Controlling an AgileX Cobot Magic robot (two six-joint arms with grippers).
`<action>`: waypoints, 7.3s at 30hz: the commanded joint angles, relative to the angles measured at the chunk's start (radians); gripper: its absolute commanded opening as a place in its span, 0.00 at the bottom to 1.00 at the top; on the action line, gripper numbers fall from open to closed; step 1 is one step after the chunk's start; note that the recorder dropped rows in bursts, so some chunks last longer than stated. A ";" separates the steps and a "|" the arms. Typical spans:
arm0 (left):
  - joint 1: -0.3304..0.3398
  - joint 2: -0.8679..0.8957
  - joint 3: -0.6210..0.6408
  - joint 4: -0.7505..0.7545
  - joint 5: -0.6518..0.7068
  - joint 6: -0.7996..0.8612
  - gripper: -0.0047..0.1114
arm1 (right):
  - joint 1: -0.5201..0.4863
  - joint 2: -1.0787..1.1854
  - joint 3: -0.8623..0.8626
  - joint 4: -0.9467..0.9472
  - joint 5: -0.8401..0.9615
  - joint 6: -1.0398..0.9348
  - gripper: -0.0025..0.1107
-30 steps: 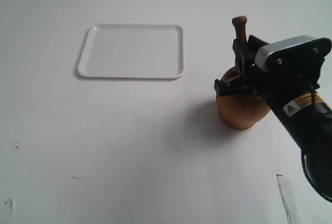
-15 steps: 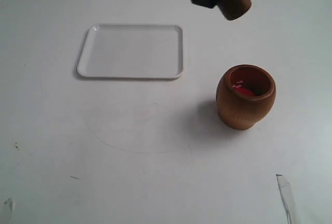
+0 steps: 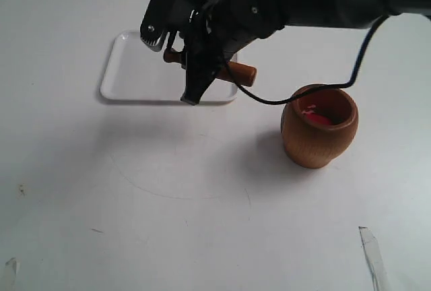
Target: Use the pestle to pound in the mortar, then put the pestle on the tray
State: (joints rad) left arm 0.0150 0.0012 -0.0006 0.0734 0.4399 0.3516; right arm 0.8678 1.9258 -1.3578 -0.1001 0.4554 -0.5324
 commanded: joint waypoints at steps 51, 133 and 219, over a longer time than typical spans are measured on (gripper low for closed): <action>-0.008 -0.001 0.001 -0.007 -0.003 -0.008 0.04 | -0.039 -0.141 -0.181 -0.284 0.190 0.328 0.02; -0.008 -0.001 0.001 -0.007 -0.003 -0.008 0.04 | -0.039 -1.926 1.358 -0.059 -0.098 0.794 0.02; -0.008 -0.001 0.001 -0.007 -0.003 -0.008 0.04 | -0.751 -1.926 1.358 -0.013 -0.113 0.721 0.02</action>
State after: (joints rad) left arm 0.0150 0.0012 -0.0006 0.0734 0.4399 0.3516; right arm 0.1137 0.0034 -0.0037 -0.1192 0.3470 0.1977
